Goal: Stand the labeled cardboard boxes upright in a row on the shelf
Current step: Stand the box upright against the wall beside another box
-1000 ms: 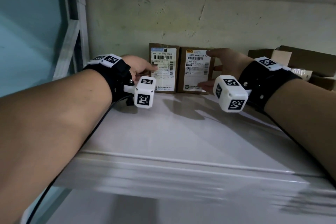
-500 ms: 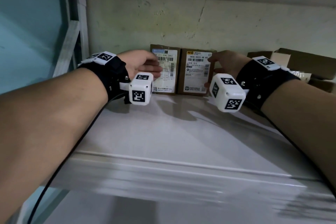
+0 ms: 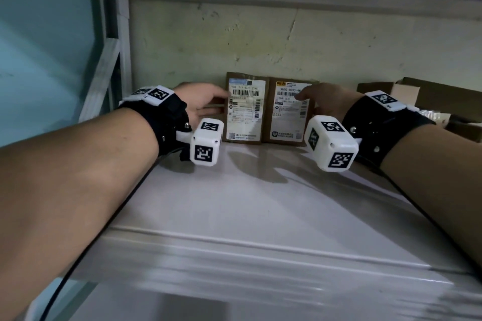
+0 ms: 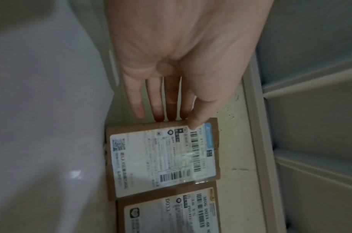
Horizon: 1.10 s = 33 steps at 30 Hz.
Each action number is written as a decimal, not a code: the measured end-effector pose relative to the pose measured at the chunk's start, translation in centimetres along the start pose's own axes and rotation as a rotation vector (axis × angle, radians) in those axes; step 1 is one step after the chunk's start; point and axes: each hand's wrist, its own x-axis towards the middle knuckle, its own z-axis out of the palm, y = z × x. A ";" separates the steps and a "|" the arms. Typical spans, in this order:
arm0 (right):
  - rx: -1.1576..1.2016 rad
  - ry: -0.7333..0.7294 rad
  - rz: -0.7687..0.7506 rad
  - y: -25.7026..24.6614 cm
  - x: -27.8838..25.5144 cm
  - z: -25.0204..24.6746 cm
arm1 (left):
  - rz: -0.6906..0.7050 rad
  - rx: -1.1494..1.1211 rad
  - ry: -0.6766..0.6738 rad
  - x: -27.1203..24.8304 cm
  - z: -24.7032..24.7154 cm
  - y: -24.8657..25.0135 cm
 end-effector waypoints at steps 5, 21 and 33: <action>-0.055 -0.008 0.012 -0.2 -1.6 -0.8 | -0.022 0.068 -0.048 0.2 0.3 -0.1; 0.050 -0.062 -0.038 -2.1 -0.1 -1.1 | 0.090 -0.134 0.141 0.1 -0.1 2.4; 0.164 0.418 -0.309 -4.9 -3.6 -8.2 | -0.055 -0.380 -0.210 -4.6 8.5 5.3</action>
